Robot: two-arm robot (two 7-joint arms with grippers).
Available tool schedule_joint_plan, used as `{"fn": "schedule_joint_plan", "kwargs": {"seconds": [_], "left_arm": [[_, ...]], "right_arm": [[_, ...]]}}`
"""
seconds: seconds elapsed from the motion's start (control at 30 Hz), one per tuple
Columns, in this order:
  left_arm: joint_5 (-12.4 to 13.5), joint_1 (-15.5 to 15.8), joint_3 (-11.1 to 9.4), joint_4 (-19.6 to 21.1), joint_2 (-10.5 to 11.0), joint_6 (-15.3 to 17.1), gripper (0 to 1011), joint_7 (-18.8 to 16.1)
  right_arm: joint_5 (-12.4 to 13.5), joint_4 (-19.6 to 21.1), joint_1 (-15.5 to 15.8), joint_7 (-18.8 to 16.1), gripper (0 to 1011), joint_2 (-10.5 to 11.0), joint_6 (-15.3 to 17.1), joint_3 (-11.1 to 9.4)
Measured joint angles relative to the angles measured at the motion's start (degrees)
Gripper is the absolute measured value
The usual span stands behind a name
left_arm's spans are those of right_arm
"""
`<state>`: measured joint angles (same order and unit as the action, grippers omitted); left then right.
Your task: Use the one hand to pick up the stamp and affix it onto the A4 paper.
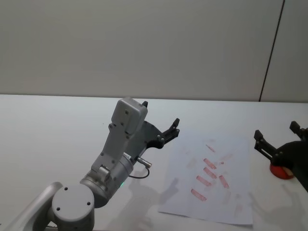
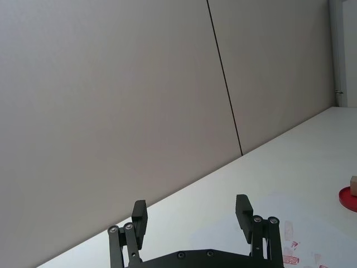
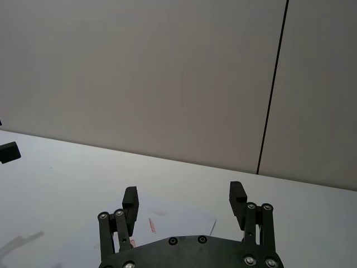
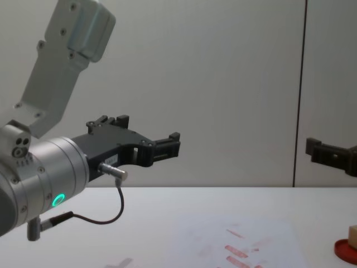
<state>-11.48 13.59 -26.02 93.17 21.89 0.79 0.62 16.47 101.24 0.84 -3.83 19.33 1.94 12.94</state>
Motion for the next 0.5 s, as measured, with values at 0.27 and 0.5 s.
{"fn": "schedule_joint_plan", "kwargs": {"seconds": [0.27, 0.5], "left_arm": [[0.0, 0.0, 0.0, 0.0, 0.0, 0.0, 1002, 0.0], [0.0, 0.0, 0.0, 0.0, 0.0, 0.0, 1002, 0.0]], "right_arm": [[0.0, 0.0, 0.0, 0.0, 1001, 0.0, 0.0, 0.0], [0.0, 0.0, 0.0, 0.0, 1001, 0.0, 0.0, 0.0]]}}
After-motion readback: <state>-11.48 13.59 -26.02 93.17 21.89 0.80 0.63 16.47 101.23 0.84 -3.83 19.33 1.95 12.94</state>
